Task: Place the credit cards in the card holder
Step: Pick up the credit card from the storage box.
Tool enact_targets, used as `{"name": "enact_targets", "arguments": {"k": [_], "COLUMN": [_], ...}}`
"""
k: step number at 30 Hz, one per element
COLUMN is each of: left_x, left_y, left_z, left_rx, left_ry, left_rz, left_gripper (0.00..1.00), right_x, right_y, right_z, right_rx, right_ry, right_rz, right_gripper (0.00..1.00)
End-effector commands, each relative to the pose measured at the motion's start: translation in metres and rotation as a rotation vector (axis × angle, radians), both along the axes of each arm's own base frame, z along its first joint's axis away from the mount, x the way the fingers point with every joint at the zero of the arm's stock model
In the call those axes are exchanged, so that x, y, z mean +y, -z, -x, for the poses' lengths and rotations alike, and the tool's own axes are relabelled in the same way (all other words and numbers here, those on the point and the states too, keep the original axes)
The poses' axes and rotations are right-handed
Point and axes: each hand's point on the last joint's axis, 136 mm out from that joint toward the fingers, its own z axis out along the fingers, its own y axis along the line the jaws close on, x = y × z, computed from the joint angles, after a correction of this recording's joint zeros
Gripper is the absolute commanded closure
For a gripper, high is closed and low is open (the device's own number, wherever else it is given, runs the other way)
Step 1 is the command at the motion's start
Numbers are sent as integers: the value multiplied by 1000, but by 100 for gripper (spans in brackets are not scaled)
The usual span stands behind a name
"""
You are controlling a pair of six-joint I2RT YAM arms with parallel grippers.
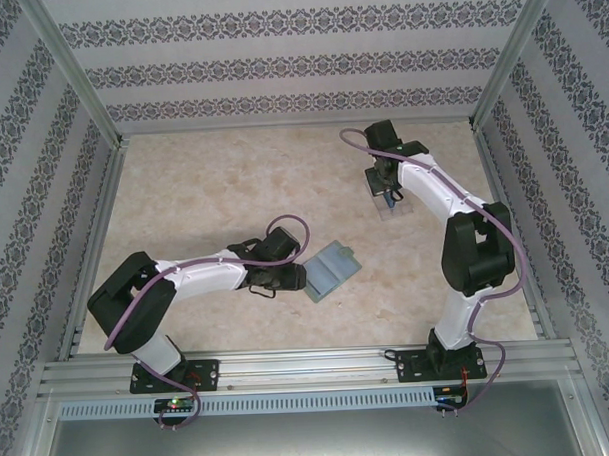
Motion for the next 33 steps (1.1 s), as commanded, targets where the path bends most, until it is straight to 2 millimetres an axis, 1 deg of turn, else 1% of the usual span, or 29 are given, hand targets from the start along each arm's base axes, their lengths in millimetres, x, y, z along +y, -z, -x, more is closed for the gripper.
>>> {"name": "enact_targets", "arguments": {"k": [1, 4, 7, 10, 13, 17, 19, 21, 24, 26, 29, 33], "left_x": [0, -7, -14, -22, -34, -48, -54, -58, -63, -65, -70, -75], "left_y": [-10, -25, -48, -73, -95, -109, -112, -119, -131, -144, -162, -175], "left_z": [-4, -9, -19, -32, -44, -54, -58, -64, -75, -85, -98, -105], "left_rx": [-6, 4, -16, -42, -65, -78, -73, -61, -32, -40, -48, -40], "left_ry": [-10, -23, -40, -47, -37, -14, -10, -22, -68, -79, -58, -29], "left_rz": [51, 120, 182, 246, 304, 347, 370, 422, 549, 646, 740, 830], "left_gripper": [50, 50, 48, 47, 47, 47, 46, 45, 43, 41, 41, 40], "right_x": [6, 5, 3, 4, 5, -2, 0, 5, 15, 25, 42, 66], "right_y": [-4, -14, -29, -42, -49, -52, -55, -61, -72, -75, -76, -86], "right_z": [5, 7, 7, 9, 12, 14, 18, 24, 37, 50, 69, 88], "right_rx": [4, -27, -66, -94, -105, -112, -108, -108, -112, -90, -39, 7], "right_ry": [28, 42, 54, 63, 80, 111, 114, 116, 113, 100, 83, 64], "right_rz": [-103, -143, -171, -242, -322, -367, -422, -489, -603, -701, -842, -1047], "right_gripper": [100, 100, 100, 100, 100, 100, 100, 100, 100, 100, 100, 100]}}
